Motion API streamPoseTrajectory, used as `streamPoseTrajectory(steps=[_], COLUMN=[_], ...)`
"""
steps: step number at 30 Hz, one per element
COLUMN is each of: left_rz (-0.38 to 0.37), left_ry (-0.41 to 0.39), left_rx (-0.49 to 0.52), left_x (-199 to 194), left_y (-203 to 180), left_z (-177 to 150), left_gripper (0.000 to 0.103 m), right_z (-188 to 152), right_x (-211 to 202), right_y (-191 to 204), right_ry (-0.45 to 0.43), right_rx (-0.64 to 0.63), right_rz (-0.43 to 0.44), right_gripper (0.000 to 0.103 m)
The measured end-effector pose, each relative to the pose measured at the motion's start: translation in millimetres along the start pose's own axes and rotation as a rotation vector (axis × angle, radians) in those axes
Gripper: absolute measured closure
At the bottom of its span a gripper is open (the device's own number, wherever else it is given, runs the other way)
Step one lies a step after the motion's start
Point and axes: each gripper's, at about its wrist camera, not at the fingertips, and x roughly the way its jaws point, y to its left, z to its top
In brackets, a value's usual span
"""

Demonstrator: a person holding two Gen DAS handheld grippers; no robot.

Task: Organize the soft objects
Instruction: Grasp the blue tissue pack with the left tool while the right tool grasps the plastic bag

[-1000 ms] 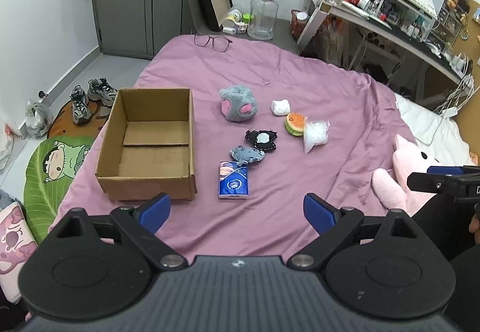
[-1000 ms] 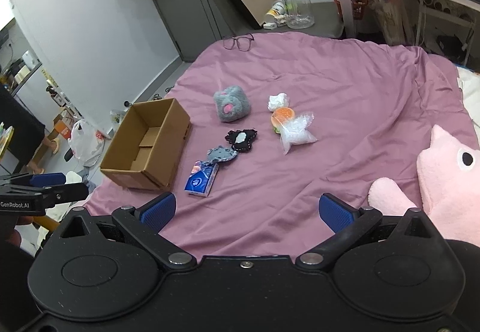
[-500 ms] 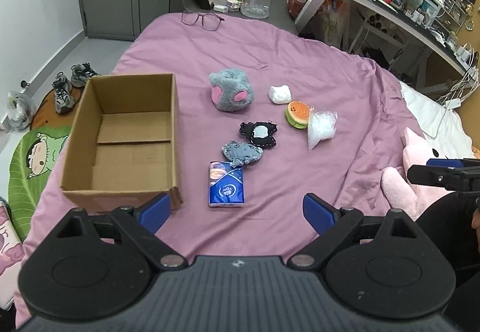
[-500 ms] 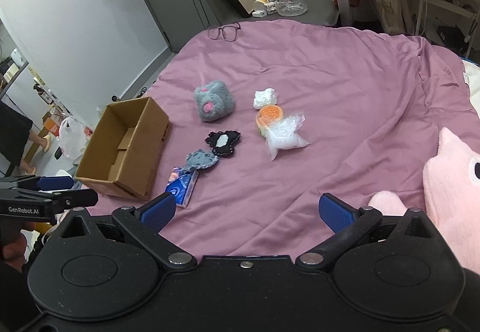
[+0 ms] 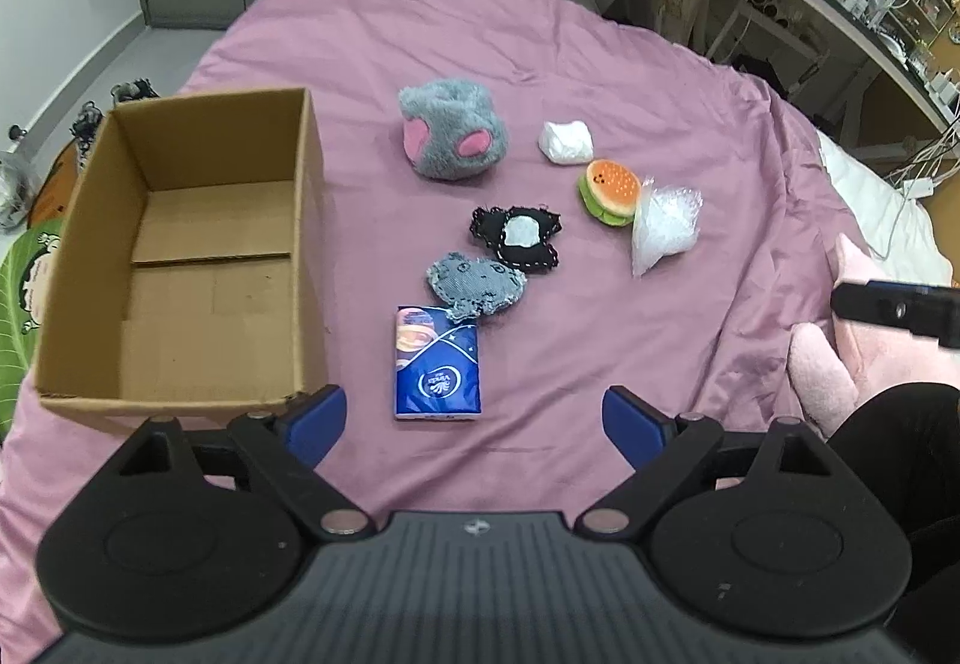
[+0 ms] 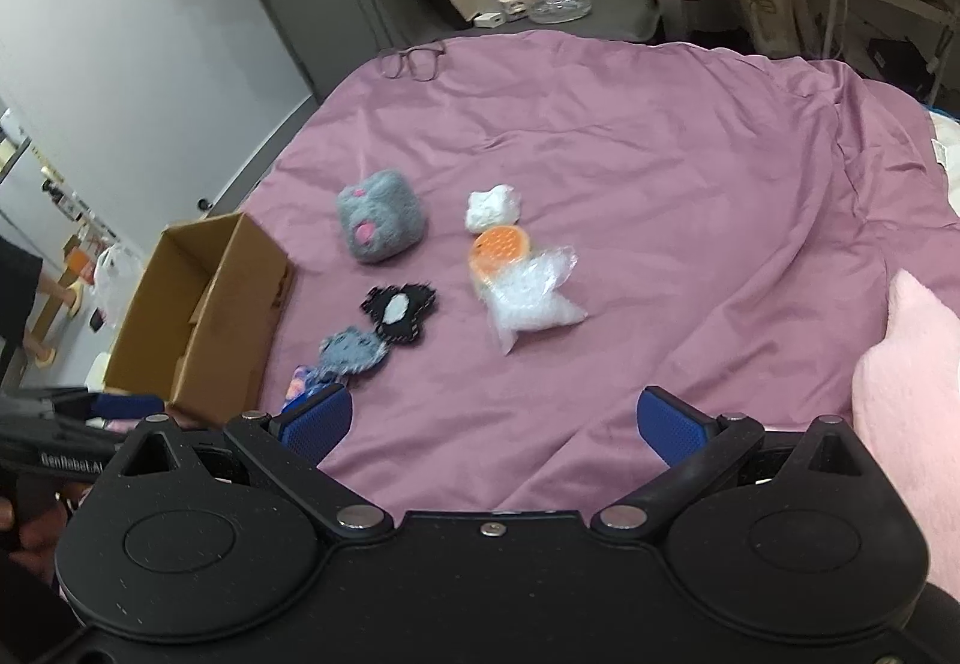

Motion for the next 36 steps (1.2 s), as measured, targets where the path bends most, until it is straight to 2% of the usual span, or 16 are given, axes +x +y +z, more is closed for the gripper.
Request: streamPoseTrajectory(steps=[9,17,24,29,33,36], left_rz=[-0.006,-0.004,0.056,0.025,0.064,0.095], left_ry=[0.058,0.111,0.095,0.114,0.178,0.193], left_rx=[0.023,0.029,0.103,0.144,0.176,0.182], left_x=[41.0,78.6,91.1,97.2,117.7,126.0], left_y=[1.5,3.7,-5.9,-12.6,-15.6,-14.1], left_z=[10.0,17.3,28.4,29.8,25.3,24.1], left_gripper=[0.013,0.026,0.026,0.028,0.033,0.034], right_z=[14.2,22.0,30.8,34.9,35.4,36.8], right_x=[28.5,60.5,83.1,98.1,108.5,114.0], right_y=[-11.0,-15.2,-16.0,-15.6,-15.7,-16.6], right_ry=[0.031,0.07,0.101,0.122,0.134,0.135], right_rx=[0.016,0.023,0.014,0.015,0.012,0.009], right_rz=[-0.016,-0.027,-0.038,-0.038,-0.039,-0.04], right_gripper=[0.001,0.001,0.001,0.001,0.001,0.001])
